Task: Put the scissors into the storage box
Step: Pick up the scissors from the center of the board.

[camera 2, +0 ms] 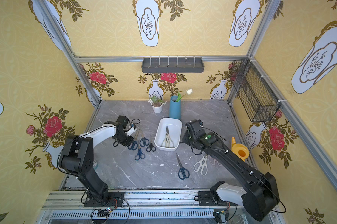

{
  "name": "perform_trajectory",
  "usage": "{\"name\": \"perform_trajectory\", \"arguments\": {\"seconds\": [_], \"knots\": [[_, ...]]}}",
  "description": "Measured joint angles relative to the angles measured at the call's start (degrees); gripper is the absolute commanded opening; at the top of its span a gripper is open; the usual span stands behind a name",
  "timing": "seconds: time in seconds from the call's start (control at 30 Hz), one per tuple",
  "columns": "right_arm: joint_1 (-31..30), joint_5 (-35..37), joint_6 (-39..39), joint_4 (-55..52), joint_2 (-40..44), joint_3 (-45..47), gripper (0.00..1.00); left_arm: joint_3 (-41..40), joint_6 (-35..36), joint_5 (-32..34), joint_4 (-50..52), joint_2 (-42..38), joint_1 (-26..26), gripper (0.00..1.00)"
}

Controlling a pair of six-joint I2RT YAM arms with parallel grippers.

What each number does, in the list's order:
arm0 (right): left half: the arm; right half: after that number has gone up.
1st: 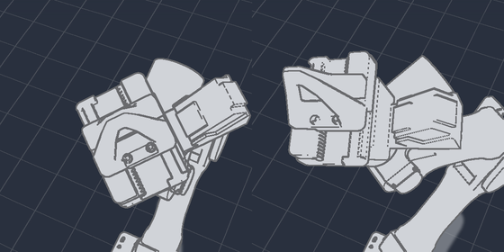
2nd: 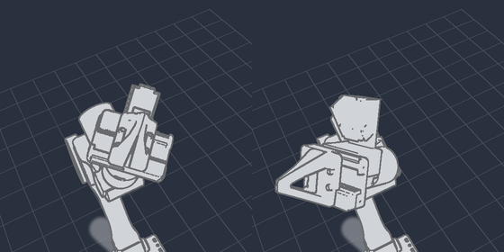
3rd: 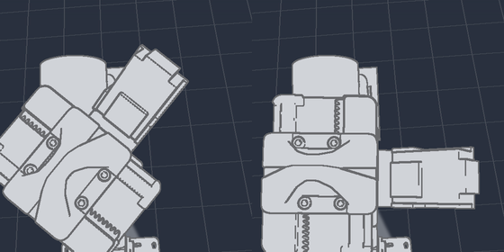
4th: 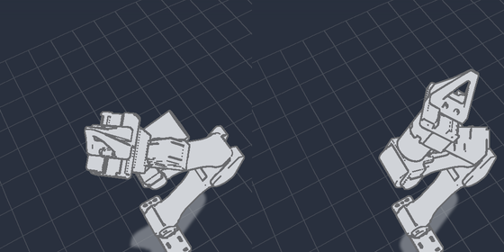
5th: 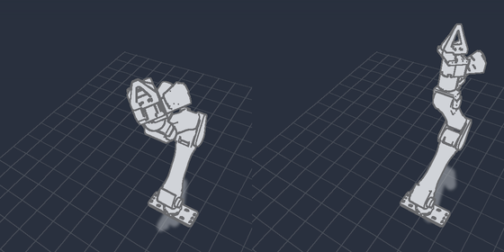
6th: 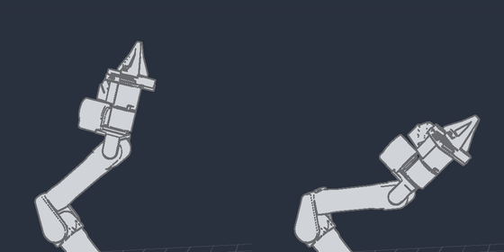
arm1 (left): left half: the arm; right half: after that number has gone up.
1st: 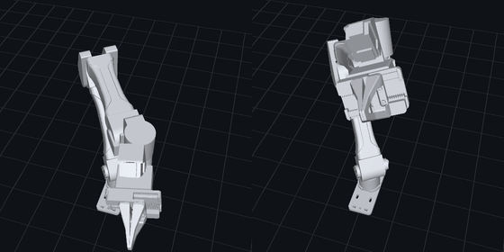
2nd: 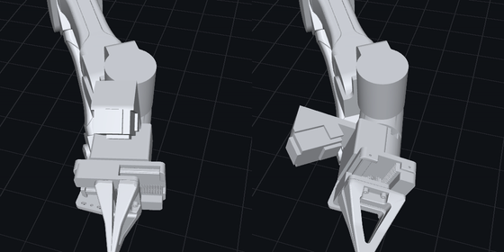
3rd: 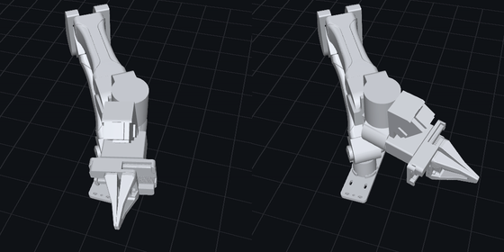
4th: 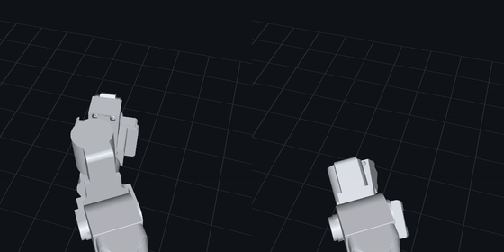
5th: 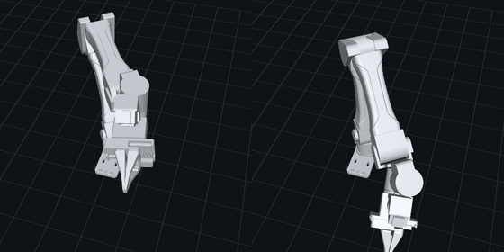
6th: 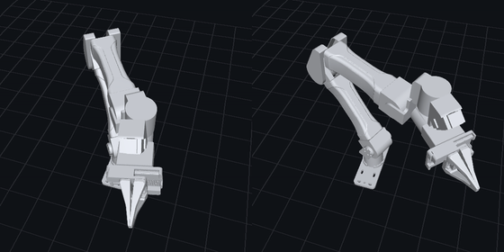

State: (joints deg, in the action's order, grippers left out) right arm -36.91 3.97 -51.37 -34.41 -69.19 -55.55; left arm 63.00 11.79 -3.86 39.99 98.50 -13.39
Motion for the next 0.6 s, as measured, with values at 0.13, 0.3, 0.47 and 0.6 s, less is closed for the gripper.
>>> {"name": "perform_trajectory", "arguments": {"seconds": [0.13, 0.3, 0.47, 0.6], "knots": [[-0.24, -0.74, 0.13, -0.11, -3.13, -2.08, 0.43, 1.27, -2.1, -0.85, 2.25, -4.28, 0.0, 0.0], [-0.55, -0.74, 0.85, 0.24, -5.18, -3.48, 0.44, 3.28, -6.38, -3.76, 5.68, -9.11, -0.02, 0.0], [-0.24, -0.7, 1.51, 0.26, -5.27, -3.54, 0.44, 7.87, -12.92, -4.7, 8.98, -11.47, -4.46, 0.0], [0.37, -0.24, 1.14, 0.15, -4.33, -3.54, 0.44, 14.12, -17.77, -5.18, 9.97, -10.14, -10.58, 0.0]]}}
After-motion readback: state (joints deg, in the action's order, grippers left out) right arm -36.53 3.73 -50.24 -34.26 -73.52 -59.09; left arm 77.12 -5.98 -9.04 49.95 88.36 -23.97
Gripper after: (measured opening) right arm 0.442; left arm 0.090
